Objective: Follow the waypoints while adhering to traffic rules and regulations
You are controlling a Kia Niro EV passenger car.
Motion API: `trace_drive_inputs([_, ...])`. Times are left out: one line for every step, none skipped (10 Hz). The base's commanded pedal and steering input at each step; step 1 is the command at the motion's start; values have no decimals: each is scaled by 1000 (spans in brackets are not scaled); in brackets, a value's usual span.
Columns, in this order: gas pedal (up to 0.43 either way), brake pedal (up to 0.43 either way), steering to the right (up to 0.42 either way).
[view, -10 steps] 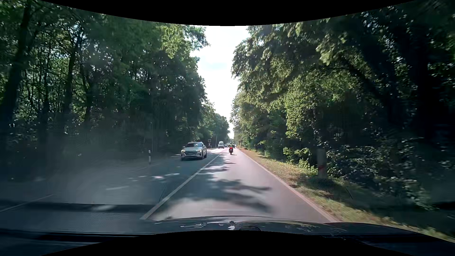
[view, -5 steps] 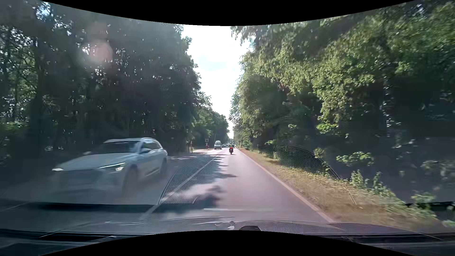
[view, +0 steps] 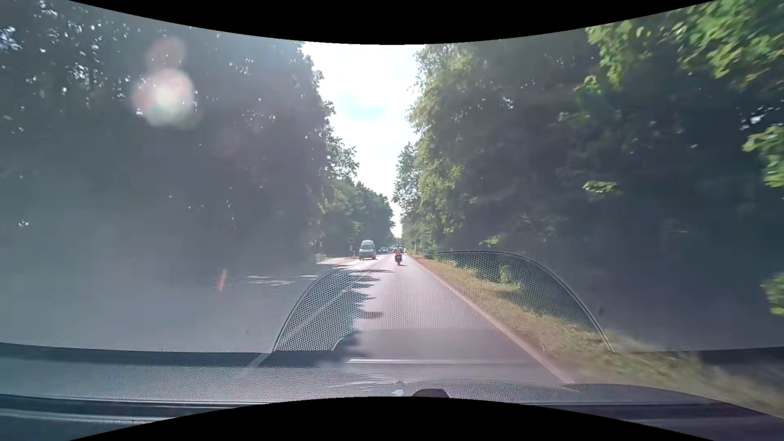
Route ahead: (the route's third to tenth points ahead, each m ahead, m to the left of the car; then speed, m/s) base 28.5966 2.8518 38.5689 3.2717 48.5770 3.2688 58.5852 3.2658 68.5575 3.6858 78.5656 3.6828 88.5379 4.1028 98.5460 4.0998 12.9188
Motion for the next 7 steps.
trace_drive_inputs([189, 0, -1])
trace_drive_inputs([189, 0, -1])
trace_drive_inputs([189, 0, -1])
trace_drive_inputs([189, 0, -2])
trace_drive_inputs([189, 0, -1])
trace_drive_inputs([189, 0, -1])
trace_drive_inputs([177, 0, -1])
